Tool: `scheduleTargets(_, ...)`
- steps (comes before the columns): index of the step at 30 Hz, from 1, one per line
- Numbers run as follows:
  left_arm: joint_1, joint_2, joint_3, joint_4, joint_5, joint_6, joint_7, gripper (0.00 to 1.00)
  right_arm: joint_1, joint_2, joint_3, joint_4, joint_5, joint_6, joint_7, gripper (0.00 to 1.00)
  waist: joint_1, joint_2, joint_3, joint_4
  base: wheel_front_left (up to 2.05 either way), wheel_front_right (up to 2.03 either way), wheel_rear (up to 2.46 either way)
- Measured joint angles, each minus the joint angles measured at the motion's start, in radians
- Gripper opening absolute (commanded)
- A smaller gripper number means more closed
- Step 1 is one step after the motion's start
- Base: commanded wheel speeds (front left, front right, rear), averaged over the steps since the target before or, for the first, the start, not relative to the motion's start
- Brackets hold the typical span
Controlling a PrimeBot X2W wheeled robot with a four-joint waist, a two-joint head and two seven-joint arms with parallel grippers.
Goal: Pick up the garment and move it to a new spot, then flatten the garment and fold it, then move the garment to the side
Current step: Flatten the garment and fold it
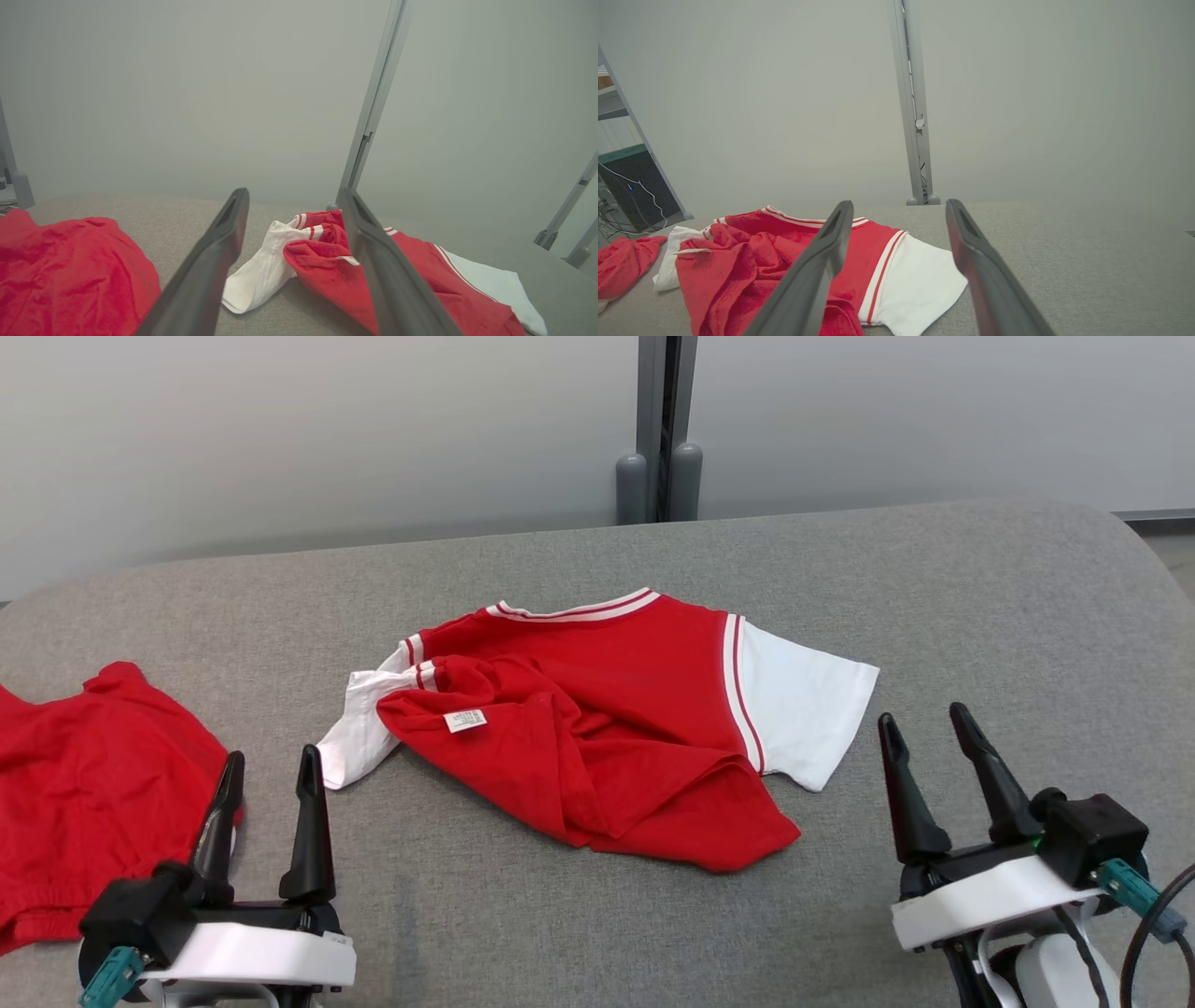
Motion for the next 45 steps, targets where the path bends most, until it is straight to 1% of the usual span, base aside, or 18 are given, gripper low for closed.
scheduleTargets(4, -0.003, -0.008, -0.004, 0.012, 0.003, -0.009, -0.001, 1.0, -0.026, -0.001, 0.079, 0.02, 0.06, 0.0, 0.0, 1.0, 0.0, 0.0, -0.001, 0.02, 0.0, 0.0, 0.0)
scheduleTargets(8, -0.016, -0.015, -0.009, 0.016, 0.013, -0.011, -0.001, 1.0, -0.087, -0.026, 0.204, 0.085, 0.189, 0.0, 0.012, 1.0, 0.0, 0.0, 0.0, 0.055, 0.0, 0.0, 0.0)
scheduleTargets(11, -0.018, -0.021, -0.013, 0.022, 0.016, -0.017, -0.001, 1.0, -0.153, -0.06, 0.292, 0.137, 0.267, 0.0, 0.072, 1.0, 0.0, 0.0, 0.002, 0.089, 0.0, 0.0, 0.0)
scheduleTargets(16, -0.019, -0.026, -0.019, 0.04, 0.015, -0.018, -0.001, 1.0, -0.261, -0.074, 0.397, 0.219, 0.362, 0.0, 0.18, 1.0, 0.0, 0.0, 0.006, 0.15, 0.0, 0.0, 0.0)
scheduleTargets(20, -0.034, -0.028, -0.025, 0.047, 0.01, -0.019, -0.001, 1.0, -0.344, -0.073, 0.451, 0.283, 0.447, 0.0, 0.283, 1.0, 0.0, 0.0, 0.013, 0.193, 0.0, 0.0, 0.0)
scheduleTargets(24, -0.038, -0.03, -0.037, 0.056, 0.003, -0.022, -0.001, 1.0, -0.419, -0.083, 0.479, 0.357, 0.522, 0.0, 0.408, 1.0, 0.0, 0.0, 0.022, 0.233, 0.0, 0.0, 0.0)
scheduleTargets(26, -0.041, -0.03, -0.044, 0.062, -0.002, -0.022, -0.001, 1.0, -0.46, -0.094, 0.479, 0.395, 0.539, 0.0, 0.447, 1.0, 0.0, -0.0001, 0.026, 0.253, 0.0, 0.0, 0.0)
scheduleTargets(31, -0.055, -0.031, -0.058, 0.073, -0.024, -0.018, -0.001, 1.0, -0.523, -0.096, 0.505, 0.461, 0.599, 0.0, 0.556, 1.0, 0.0, 0.0, 0.037, 0.3, 0.0, 0.0, 0.0)
scheduleTargets(33, -0.056, -0.031, -0.073, 0.078, -0.038, -0.016, -0.001, 1.0, -0.56, -0.111, 0.512, 0.5, 0.616, 0.0, 0.59, 1.0, 0.0, -0.0001, 0.044, 0.325, 0.0, 0.0, 0.0)
scheduleTargets(36, -0.058, -0.032, -0.081, 0.079, -0.045, -0.009, -0.001, 1.0, -0.577, -0.121, 0.52, 0.541, 0.62, 0.0, 0.605, 1.0, 0.0, 0.0, 0.05, 0.346, 0.0, 0.0, 0.0)
scheduleTargets(39, -0.058, -0.031, -0.079, 0.079, -0.045, -0.007, -0.001, 1.0, -0.588, -0.114, 0.529, 0.563, 0.631, 0.0, 0.614, 1.0, 0.0, 0.0, 0.054, 0.36, 0.0, 0.0, 0.0)
scheduleTargets(43, -0.058, -0.031, -0.078, 0.079, -0.045, -0.005, -0.001, 1.0, -0.594, -0.109, 0.541, 0.567, 0.646, 0.0, 0.622, 1.0, 0.0, -0.0001, 0.056, 0.366, 0.0, 0.0, 0.0)
scheduleTargets(45, -0.059, -0.031, -0.079, 0.079, -0.045, -0.004, -0.001, 1.0, -0.594, -0.111, 0.551, 0.569, 0.653, 0.0, 0.621, 0.85, -0.0001, 0.0, 0.056, 0.367, 0.0, 0.0, 0.0)
